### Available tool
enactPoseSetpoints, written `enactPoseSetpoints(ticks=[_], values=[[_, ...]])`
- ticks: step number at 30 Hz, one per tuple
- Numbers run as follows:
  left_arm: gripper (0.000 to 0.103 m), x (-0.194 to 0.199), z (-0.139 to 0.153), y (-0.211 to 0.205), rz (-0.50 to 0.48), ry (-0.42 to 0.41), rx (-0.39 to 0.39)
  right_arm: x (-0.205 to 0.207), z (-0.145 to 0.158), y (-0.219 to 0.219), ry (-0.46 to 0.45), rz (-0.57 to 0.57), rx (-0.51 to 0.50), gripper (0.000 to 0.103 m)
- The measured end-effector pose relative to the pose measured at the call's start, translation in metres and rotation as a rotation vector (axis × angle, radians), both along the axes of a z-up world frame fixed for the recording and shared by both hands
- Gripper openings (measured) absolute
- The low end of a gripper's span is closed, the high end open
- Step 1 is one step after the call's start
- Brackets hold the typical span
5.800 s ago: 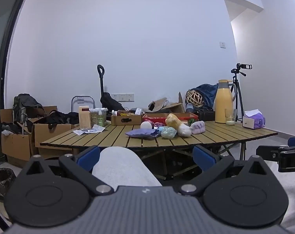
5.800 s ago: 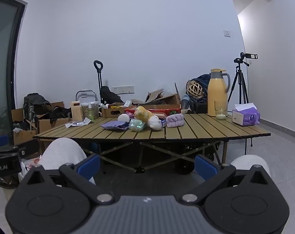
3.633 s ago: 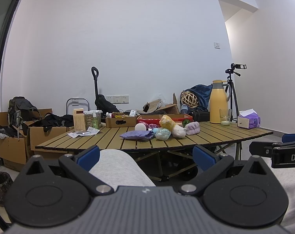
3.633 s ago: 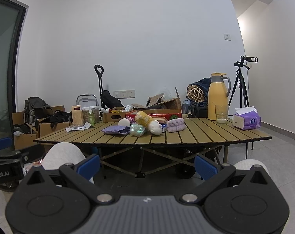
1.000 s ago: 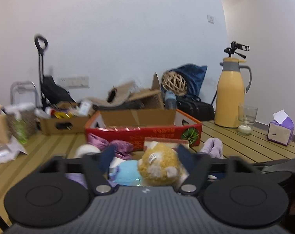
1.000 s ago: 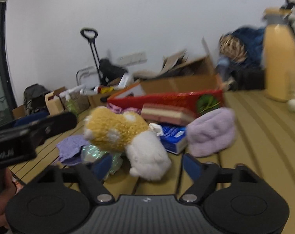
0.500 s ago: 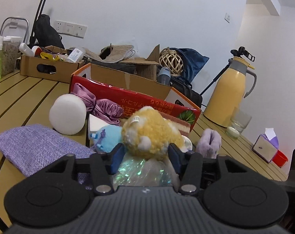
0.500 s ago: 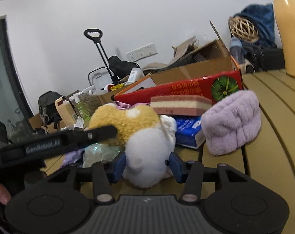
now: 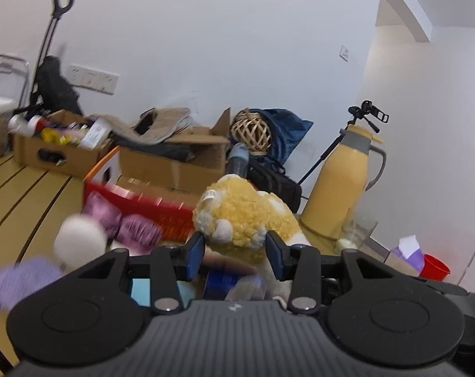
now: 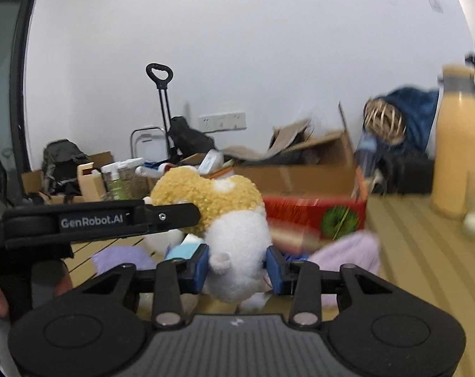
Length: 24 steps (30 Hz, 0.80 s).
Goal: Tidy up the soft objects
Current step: 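Carry the plush dog with the right tool into the cardboard box and release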
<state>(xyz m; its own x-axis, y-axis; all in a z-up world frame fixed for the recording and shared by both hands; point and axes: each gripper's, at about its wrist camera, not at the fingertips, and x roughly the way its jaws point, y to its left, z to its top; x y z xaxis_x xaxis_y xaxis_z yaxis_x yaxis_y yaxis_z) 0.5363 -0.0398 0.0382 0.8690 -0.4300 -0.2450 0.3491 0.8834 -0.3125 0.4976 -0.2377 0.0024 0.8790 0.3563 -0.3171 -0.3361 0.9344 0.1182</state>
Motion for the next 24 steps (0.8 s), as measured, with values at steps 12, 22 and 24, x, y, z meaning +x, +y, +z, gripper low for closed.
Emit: enactPoseSetpoints(ticks=[12, 22, 24], values=[[0.040, 0.206, 0.052, -0.045, -0.121, 0.128, 0.103, 0.185, 0.065, -0.037, 0.100, -0.136, -0.005, 0.038], [0.043, 0.313, -0.006, -0.068, -0.074, 0.178, 0.264, 0.334, 0.027, -0.034, 0.198, -0.262, -0.180, 0.013], [0.050, 0.318, -0.010, -0.055, -0.023, 0.175, 0.273, 0.345, 0.025, -0.036, 0.195, -0.257, -0.189, 0.014]])
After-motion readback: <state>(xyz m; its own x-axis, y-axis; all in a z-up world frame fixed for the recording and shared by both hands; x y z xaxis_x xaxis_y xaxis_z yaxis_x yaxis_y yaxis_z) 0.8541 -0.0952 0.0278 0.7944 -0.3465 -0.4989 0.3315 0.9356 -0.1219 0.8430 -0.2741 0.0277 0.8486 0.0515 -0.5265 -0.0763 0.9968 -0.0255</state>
